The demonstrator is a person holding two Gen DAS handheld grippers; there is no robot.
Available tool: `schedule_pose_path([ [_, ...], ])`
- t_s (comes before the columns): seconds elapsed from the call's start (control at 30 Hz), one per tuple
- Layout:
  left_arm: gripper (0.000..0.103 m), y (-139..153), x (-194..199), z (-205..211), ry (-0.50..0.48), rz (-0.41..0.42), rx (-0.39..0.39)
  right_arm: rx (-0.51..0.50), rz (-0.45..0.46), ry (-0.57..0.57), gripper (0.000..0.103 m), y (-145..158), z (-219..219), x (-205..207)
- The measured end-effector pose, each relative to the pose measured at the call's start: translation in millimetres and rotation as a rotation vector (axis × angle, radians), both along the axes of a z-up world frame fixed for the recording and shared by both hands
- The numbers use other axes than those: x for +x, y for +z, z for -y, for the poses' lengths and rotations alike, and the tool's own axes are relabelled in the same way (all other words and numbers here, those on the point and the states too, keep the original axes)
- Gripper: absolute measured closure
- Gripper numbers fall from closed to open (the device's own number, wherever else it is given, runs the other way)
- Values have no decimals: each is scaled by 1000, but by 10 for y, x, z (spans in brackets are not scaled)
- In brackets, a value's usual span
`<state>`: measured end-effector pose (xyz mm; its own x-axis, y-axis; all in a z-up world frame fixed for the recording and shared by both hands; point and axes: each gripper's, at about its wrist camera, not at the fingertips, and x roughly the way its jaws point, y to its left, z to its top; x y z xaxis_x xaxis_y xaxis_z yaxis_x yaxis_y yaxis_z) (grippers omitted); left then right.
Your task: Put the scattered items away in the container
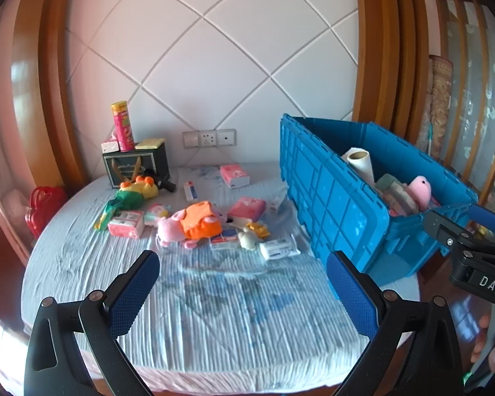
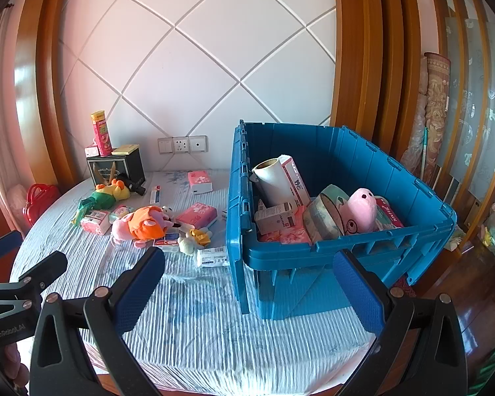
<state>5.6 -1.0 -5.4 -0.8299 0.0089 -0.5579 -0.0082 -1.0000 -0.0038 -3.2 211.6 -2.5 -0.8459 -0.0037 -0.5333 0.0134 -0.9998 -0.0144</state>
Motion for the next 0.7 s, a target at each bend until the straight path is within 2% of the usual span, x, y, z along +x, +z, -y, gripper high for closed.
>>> schedule_pose_path([
  [0.7, 0, 8, 16, 116, 4, 3, -9, 4, 6, 1, 0, -26, 60, 17],
])
